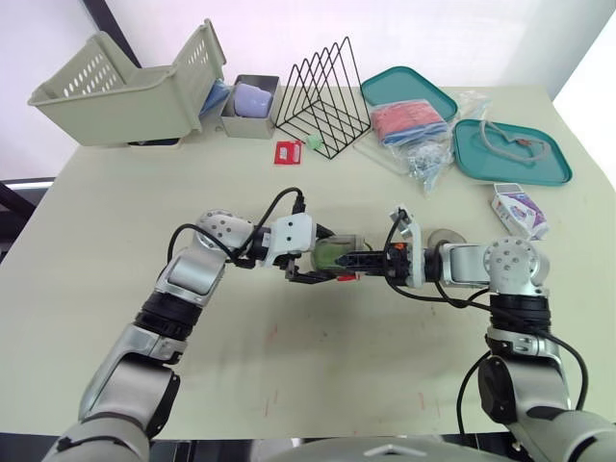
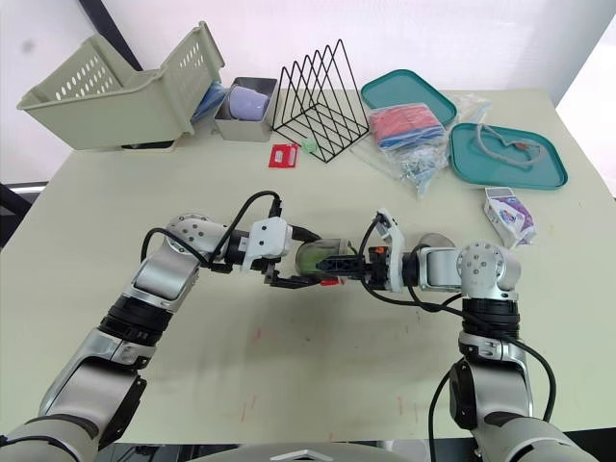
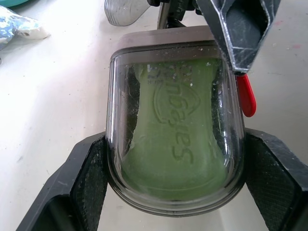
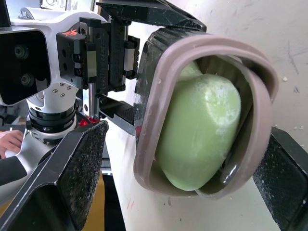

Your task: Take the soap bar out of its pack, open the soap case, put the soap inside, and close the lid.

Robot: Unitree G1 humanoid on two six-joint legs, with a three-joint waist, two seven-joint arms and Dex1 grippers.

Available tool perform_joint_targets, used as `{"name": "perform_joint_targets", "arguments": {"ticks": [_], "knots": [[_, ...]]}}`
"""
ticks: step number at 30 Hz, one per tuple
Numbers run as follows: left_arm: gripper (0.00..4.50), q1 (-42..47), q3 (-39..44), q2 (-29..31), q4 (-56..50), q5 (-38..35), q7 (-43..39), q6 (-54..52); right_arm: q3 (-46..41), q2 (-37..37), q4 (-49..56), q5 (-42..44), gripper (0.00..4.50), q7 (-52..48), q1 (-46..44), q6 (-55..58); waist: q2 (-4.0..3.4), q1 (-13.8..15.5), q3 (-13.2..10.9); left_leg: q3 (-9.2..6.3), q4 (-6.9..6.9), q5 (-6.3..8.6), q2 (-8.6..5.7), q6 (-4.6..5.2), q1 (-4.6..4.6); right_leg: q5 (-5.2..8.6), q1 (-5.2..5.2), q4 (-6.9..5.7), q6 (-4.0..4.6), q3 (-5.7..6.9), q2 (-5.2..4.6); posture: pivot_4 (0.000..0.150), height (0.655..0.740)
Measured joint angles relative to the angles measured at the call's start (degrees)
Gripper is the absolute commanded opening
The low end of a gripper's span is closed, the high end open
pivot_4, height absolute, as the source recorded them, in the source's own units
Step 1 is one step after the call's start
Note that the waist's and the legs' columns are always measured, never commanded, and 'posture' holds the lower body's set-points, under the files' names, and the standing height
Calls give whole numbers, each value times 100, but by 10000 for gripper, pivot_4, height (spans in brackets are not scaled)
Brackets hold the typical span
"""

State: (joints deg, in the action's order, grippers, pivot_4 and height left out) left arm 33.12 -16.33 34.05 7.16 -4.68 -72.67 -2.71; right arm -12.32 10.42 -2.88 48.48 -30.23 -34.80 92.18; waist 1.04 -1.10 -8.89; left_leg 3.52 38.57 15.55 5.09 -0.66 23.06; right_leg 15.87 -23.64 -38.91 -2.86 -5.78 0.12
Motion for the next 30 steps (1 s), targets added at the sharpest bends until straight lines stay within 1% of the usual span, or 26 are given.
{"name": "perform_joint_targets", "arguments": {"ticks": [8, 9, 11, 12, 13, 15, 28, 29, 30], "knots": [[34602, 7, -4, -22, 0, 2, 27, -6, -111, -74, -109, 40, 44362, 169, -72, 0, 0, -1, 0, 0, -2, 0, 0, 0, 0, 0, 0, 1, 0, 0, 0, 1500, 7400], [34602, 7, -3, -27, 0, 2, 28, -8, -112, -77, -117, 40, 41999, 175, -73, 0, 0, 0, 0, 0, -2, 0, 0, 0, 0, 0, 0, 1, 0, 0, 0, 1500, 7400], [34602, 7, -4, -39, 0, 2, 28, -19, -124, -118, -185, 39, 35741, 199, -77, 0, 0, -2, 0, 0, -3, 0, 0, 0, 0, 0, 0, 2, 0, 0, 0, 1500, 7400], [34602, 7, -3, -40, -1, 1, 28, -22, -124, -134, -215, 28, 34508, 219, -77, 0, 0, -3, 0, 0, -3, 0, 0, 0, 0, 0, -1, 2, 0, 0, 0, 1500, 7400], [34602, 8, -4, -39, -17, 3, 28, -25, -138, -134, -245, 16, 27364, 241, -76, 0, 0, -3, 0, 0, -3, 0, 0, 0, 0, 0, -1, 2, 0, 0, 0, 1500, 7400], [34602, 8, 3, -38, -43, 24, 101, 5, -248, -179, -299, 55, 21494, 202, -76, 0, 0, -2, 0, -1, -4, 0, 0, 0, 1, 0, -1, 3, 0, 1, 0, 1500, 7400], [34602, 9, -3, -51, -74, 67, 169, 78, -221, -122, -298, 71, 21345, 143, -64, -33, -1, -6, 0, 0, -6, 0, 0, 0, 1, 0, -1, 4, 0, 1, 0, 1500, 7400], [45000, 21, -2, -68, -42, 59, 170, 70, -216, -118, -291, 70, 21344, 147, -61, -38, -1, -5, 0, 0, -6, 0, 0, 0, 1, 0, -1, 4, 0, 1, 0, 1500, 7400], [45000, 47, -3, -78, 5, 30, 143, 56, -157, -85, -250, 38, 21269, 169, -61, -45, -1, -6, 0, 0, -6, 0, 0, 0, 1, 0, -2, 4, 0, 1, 0, 1500, 7400]]}}
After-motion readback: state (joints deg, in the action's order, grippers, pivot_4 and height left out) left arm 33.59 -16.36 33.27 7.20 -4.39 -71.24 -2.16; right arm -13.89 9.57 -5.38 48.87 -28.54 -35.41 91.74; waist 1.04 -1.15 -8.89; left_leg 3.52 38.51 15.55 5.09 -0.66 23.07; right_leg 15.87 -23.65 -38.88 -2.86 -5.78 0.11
